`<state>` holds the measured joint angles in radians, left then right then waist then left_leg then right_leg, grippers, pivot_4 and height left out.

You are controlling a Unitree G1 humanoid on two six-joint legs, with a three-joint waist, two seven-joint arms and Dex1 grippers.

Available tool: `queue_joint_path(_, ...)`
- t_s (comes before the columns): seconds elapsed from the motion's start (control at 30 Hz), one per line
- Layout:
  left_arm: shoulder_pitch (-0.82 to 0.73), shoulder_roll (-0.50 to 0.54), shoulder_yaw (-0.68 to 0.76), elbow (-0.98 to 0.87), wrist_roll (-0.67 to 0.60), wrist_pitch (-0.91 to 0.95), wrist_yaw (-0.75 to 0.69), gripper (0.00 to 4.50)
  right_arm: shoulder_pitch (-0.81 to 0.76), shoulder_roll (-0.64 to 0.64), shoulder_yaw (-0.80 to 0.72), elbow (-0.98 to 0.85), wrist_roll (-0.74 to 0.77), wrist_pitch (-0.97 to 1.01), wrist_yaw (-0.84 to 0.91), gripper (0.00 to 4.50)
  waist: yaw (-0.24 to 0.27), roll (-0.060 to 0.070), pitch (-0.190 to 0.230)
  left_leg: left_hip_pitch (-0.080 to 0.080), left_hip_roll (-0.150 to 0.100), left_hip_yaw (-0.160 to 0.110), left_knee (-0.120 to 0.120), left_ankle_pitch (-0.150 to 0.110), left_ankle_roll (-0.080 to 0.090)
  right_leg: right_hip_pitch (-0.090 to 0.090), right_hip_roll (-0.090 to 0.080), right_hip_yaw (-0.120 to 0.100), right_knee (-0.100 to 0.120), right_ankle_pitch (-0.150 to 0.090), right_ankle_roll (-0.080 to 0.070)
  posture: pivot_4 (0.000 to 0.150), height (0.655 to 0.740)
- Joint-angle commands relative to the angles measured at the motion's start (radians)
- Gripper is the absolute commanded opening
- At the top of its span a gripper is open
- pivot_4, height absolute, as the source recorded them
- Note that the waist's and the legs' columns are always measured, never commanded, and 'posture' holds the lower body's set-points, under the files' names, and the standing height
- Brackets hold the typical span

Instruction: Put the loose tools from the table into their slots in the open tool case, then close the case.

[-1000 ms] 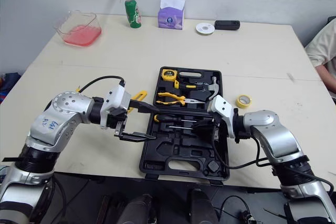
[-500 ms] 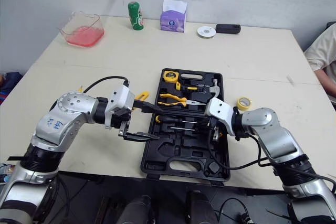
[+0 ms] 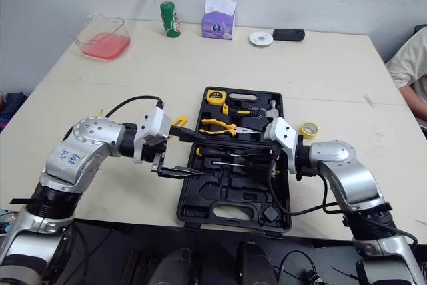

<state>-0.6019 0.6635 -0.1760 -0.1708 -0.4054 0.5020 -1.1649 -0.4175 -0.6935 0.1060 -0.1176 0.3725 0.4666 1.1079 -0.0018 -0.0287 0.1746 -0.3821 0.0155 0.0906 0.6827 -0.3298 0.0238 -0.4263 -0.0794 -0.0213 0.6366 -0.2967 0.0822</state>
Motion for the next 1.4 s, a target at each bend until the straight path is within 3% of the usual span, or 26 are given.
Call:
queue_joint_path(0.03, -0.014, -0.002, 0.015, -0.012, -0.008, -0.005, -0.001, 4.5, 0.002, -0.015, -0.005, -0.012, 0.001, 0.007, 0.008, 0.04, 0.0, 0.0, 0.0, 0.0, 0.0, 0.0, 0.0, 0.0, 0.0, 0.0, 0.0, 0.0, 0.0, 0.0, 0.0, 0.15, 0.74)
queue_joint_path(0.4, -0.024, -0.003, 0.007, -0.007, -0.009, -0.008, -0.021, 4.5, 0.014, -0.041, 0.093, 0.042, -0.104, 0.019, 0.004, 0.04, -0.002, 0.0, 0.0, 0.0, 0.0, 0.0, 0.0, 0.0, 0.0, 0.0, 0.0, 0.0, 0.0, 0.0, 0.0, 0.15, 0.74)
queue_joint_path(0.53, -0.031, -0.009, 0.002, 0.005, -0.005, -0.014, -0.028, 4.5, 0.01, -0.061, 0.172, 0.104, -0.207, 0.075, -0.044, 0.04, -0.004, -0.001, -0.001, 0.002, 0.0, 0.001, 0.0, 0.0, 0.0, 0.001, 0.0, 0.001, 0.001, 0.0, 0.0, 0.15, 0.74)
queue_joint_path(0.63, -0.033, -0.01, -0.001, 0.019, -0.003, -0.021, -0.042, 4.5, 0.042, -0.087, 0.231, 0.11, -0.237, 0.105, -0.03, 0.04, -0.004, 0.0, -0.008, 0.017, 0.001, -0.001, -0.001, -0.002, 0.0, 0.016, 0.0, 0.0, -0.007, -0.001, -0.001, 0.15, 0.74)
queue_joint_path(0.83, -0.014, -0.028, 0.015, 0.026, 0.014, -0.024, 0.003, 4.5, 0.021, 0.012, 0.063, 0.034, -0.111, 0.009, -0.103, 0.04, -0.004, -0.002, -0.015, 0.031, 0.003, -0.004, -0.004, -0.011, 0.001, 0.033, -0.001, -0.002, -0.014, -0.002, -0.003, 0.15, 0.74)
queue_joint_path(1.0, 0.084, -0.036, 0.126, -0.002, -0.063, 0.074, 0.109, 4.5, 0.054, -0.025, -0.103, -0.06, -0.013, 0.047, -0.105, 0.04, -0.006, 0.009, -0.009, 0.026, 0.002, -0.002, -0.006, -0.01, -0.002, 0.025, -0.002, -0.001, -0.012, -0.002, -0.003, 0.15, 0.74)
queue_joint_path(1.1, 0.173, -0.031, 0.231, -0.033, -0.102, 0.133, 0.197, 4.5, 0.107, -0.071, -0.244, -0.073, 0.049, 0.07, -0.108, 0.04, -0.004, 0.009, -0.008, 0.011, 0.004, -0.001, -0.005, -0.005, -0.004, 0.01, 0.0, -0.001, -0.006, -0.002, -0.003, 0.15, 0.74)
queue_joint_path(1.2, 0.267, 0.0, 0.334, -0.059, -0.134, 0.179, 0.244, 4.5, 0.174, -0.129, -0.364, -0.1, 0.117, 0.132, -0.092, 0.98, -0.002, 0.009, -0.008, 0.01, 0.004, -0.001, -0.005, -0.005, -0.004, 0.009, 0.001, -0.002, -0.006, -0.002, -0.003, 0.15, 0.74)
queue_joint_path(1.23, 0.289, 0.007, 0.355, -0.071, -0.144, 0.19, 0.254, 4.5, 0.192, -0.141, -0.388, -0.109, 0.134, 0.147, -0.091, 1.5, -0.002, 0.009, -0.008, 0.011, 0.004, -0.001, -0.005, -0.005, -0.003, 0.009, 0.001, -0.002, -0.009, -0.002, -0.003, 0.15, 0.74)
queue_joint_path(1.33, 0.497, 0.07, 0.662, -0.026, -0.167, 0.254, 0.32, 4.5, 0.341, -0.261, -0.618, 0.007, 0.09, 0.124, -0.058, 3.06, -0.005, 0.011, -0.008, 0.013, 0.004, -0.001, -0.006, -0.008, 0.001, 0.012, 0.0, -0.001, -0.01, -0.002, -0.003, 0.15, 0.74)
queue_joint_path(1.4, 0.592, 0.119, 0.749, 0.023, -0.137, 0.207, 0.303, 4.5, 0.396, -0.295, -0.703, 0.067, 0.094, 0.119, -0.052, 4.08, -0.007, 0.01, -0.008, 0.015, 0.004, -0.001, -0.01, -0.009, 0.002, 0.012, -0.001, 0.0, -0.012, -0.002, -0.003, 0.15, 0.74)
